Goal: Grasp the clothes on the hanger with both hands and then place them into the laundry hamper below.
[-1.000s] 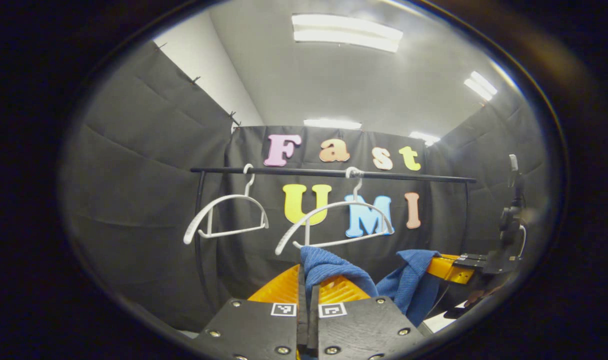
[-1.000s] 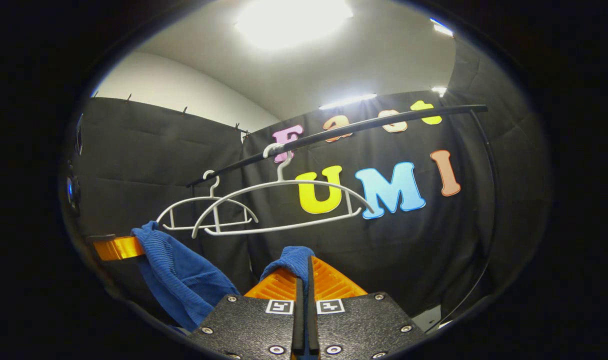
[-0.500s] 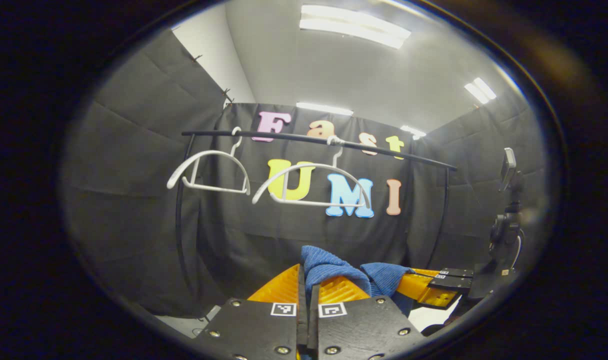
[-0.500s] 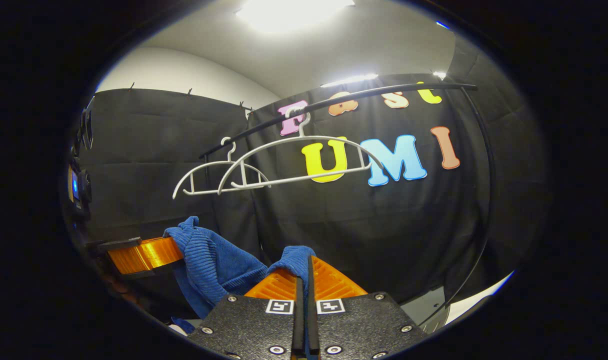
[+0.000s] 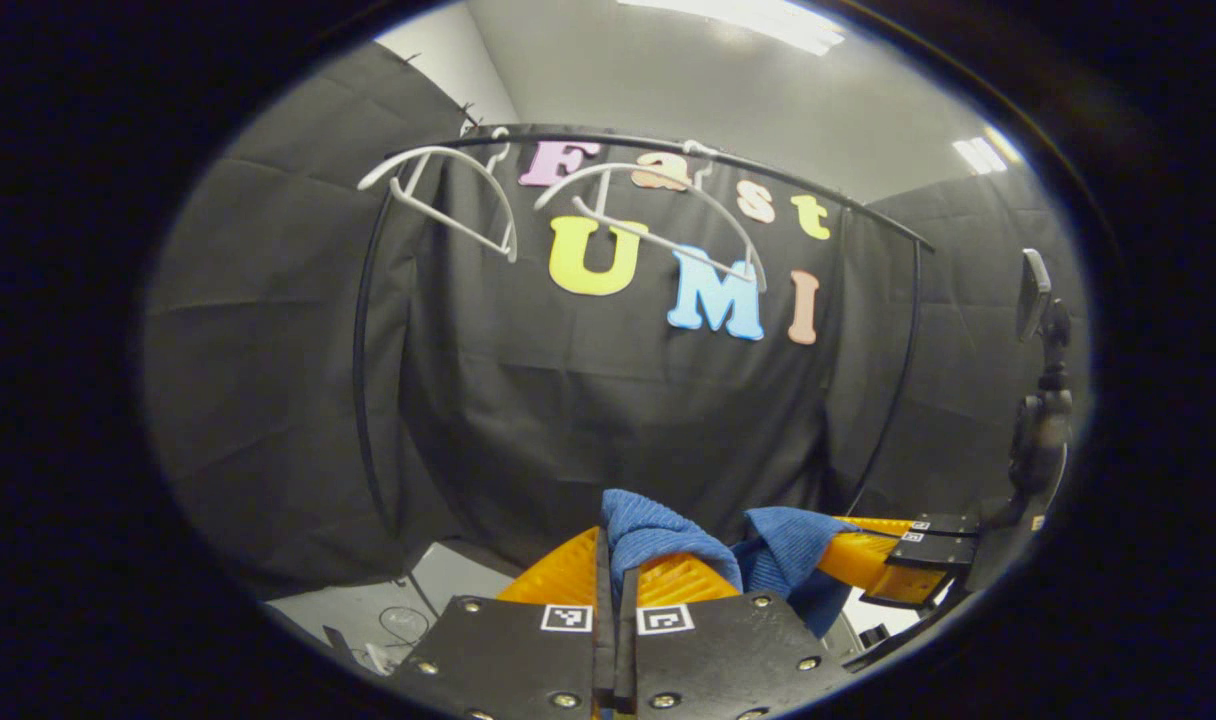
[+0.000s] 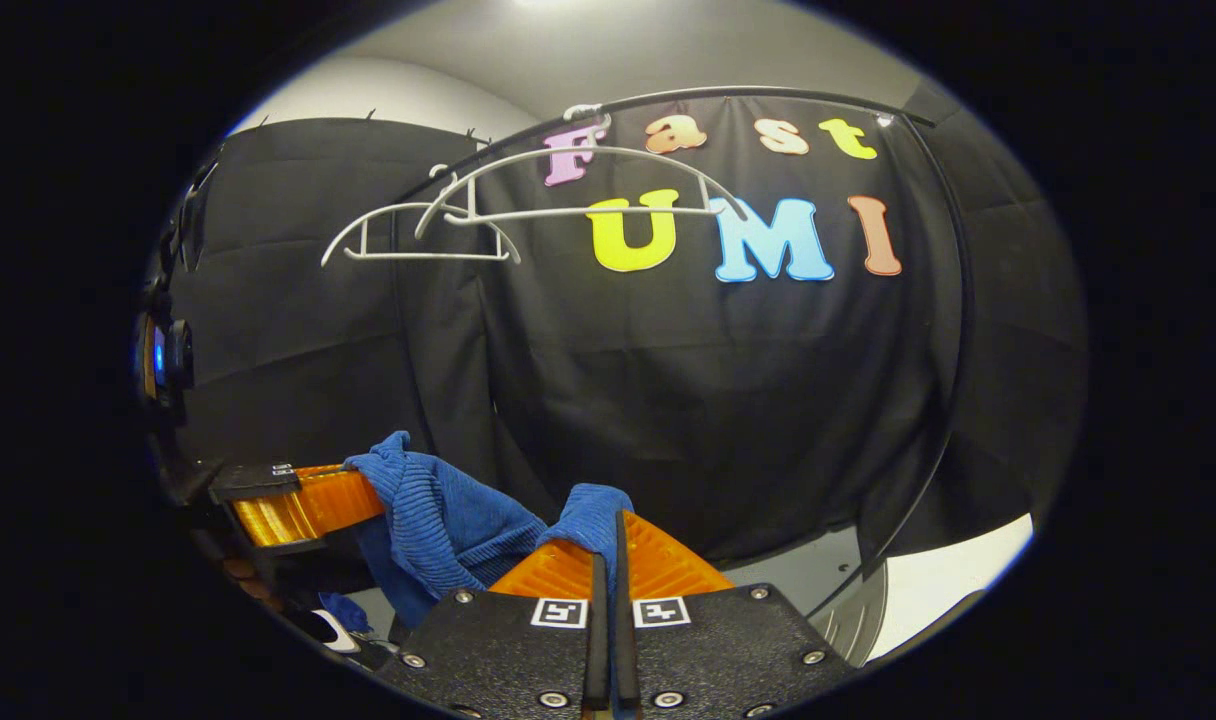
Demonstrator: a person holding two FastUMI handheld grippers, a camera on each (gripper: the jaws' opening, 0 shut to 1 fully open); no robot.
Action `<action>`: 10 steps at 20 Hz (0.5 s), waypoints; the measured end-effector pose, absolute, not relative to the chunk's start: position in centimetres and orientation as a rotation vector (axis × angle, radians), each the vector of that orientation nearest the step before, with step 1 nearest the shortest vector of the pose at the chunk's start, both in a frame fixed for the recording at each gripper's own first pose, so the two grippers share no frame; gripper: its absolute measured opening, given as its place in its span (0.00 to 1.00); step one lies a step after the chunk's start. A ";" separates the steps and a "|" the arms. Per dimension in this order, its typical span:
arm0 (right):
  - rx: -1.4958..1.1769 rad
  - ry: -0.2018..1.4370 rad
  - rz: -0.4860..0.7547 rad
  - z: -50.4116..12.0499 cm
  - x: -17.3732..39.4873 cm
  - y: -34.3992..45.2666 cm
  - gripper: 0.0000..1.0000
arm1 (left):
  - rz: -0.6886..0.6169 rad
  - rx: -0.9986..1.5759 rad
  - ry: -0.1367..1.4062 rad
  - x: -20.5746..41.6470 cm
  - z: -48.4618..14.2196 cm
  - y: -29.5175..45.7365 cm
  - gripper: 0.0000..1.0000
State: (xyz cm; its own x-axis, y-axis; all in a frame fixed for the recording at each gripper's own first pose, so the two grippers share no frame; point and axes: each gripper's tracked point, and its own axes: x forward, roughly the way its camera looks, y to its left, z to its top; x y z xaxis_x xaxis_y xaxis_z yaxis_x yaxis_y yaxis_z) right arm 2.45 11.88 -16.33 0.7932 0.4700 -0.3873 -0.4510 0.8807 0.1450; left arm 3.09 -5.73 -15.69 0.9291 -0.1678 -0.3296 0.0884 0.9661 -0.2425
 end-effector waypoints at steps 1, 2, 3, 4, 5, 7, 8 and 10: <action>0.039 0.448 0.492 -17.3 2.3 11.8 0.03 | -0.129 -0.222 0.378 3.0 -16.9 -5.7 0.06; 0.028 0.474 0.491 -18.5 2.1 11.8 0.02 | -0.128 -0.215 0.400 2.8 -18.0 -5.6 0.01; 0.015 0.494 0.491 -19.6 1.9 11.9 0.02 | -0.126 -0.208 0.426 2.4 -19.2 -5.6 0.01; 0.002 0.513 0.490 -20.5 1.6 11.9 0.02 | -0.125 -0.202 0.450 1.9 -20.5 -5.6 0.01; -0.012 0.533 0.490 -21.5 1.3 12.0 0.02 | -0.122 -0.195 0.473 1.6 -21.6 -5.7 0.01; -0.037 0.581 0.488 -23.6 0.9 11.8 0.02 | -0.108 -0.172 0.521 1.0 -23.9 -5.4 0.01; -0.047 0.601 0.484 -24.5 0.8 11.8 0.02 | -0.102 -0.158 0.540 0.8 -25.0 -5.1 0.01; -0.078 0.641 0.474 -26.6 0.4 11.6 0.02 | -0.096 -0.129 0.585 0.2 -27.2 -5.0 0.01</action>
State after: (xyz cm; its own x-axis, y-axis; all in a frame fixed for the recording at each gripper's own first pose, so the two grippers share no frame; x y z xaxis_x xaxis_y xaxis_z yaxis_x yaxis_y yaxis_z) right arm 0.45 11.58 -26.55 0.6987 0.4016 -0.5920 -0.4488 0.8905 0.0745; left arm 0.19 -5.01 -27.24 0.8295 -0.1272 -0.5438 0.0541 0.9874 -0.1485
